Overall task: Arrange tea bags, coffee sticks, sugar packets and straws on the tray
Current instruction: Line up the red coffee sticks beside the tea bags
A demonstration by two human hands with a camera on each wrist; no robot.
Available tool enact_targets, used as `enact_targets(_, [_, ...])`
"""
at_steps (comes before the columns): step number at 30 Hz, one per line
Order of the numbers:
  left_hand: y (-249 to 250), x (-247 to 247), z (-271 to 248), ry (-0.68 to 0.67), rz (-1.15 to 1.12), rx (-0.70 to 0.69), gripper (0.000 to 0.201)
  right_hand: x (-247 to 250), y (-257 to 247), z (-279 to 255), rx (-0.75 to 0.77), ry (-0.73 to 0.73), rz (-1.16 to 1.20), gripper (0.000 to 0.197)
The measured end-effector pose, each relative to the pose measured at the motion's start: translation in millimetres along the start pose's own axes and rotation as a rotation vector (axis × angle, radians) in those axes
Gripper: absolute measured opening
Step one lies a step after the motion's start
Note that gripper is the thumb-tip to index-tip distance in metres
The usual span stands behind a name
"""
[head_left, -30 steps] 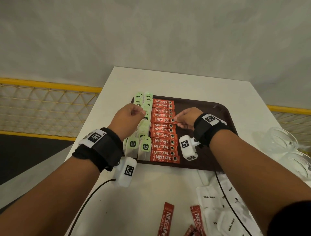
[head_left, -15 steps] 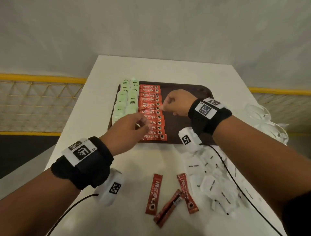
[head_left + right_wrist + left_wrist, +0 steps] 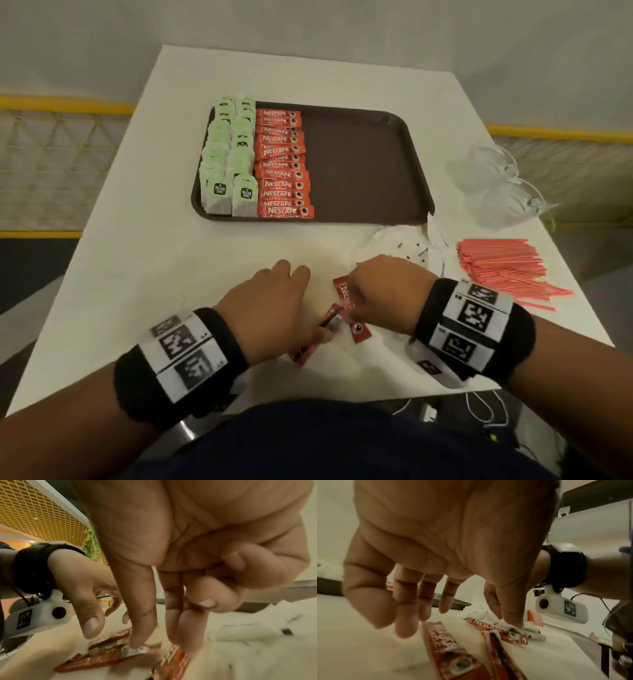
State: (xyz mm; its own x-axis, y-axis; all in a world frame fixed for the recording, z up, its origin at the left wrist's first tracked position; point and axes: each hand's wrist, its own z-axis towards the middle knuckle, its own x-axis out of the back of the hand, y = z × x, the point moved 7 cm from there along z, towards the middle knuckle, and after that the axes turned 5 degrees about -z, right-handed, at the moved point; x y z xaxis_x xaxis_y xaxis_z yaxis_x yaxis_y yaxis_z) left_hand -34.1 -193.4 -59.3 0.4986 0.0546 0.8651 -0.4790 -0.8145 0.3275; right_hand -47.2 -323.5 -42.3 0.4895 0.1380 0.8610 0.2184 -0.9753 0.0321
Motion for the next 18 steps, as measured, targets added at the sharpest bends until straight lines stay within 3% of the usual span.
enact_targets(5, [-1.2,-11.8,3.1,-0.026,0.134,0.061,0.073,-10.4,-2.6,-3.1,-0.015,-0.007,-0.046,0.044])
enact_targets(10, [-3.1,-12.0,4.0,-0.043,0.032,0.074,0.06,-17.0,-9.8,2.2,-0.007,0.023,-0.056,0.036])
enact_targets(14, [-12.4,-17.3,3.7,-0.07,-0.04,0.102,0.051,-17.2,-11.3,3.9,-0.007,0.038,-0.037,0.045])
enact_targets(18, [-13.2,-21.4,6.0,-0.11,-0.019,0.07,0.035,-20.4,-9.2,7.1,-0.015,0.006,0.012,0.042])
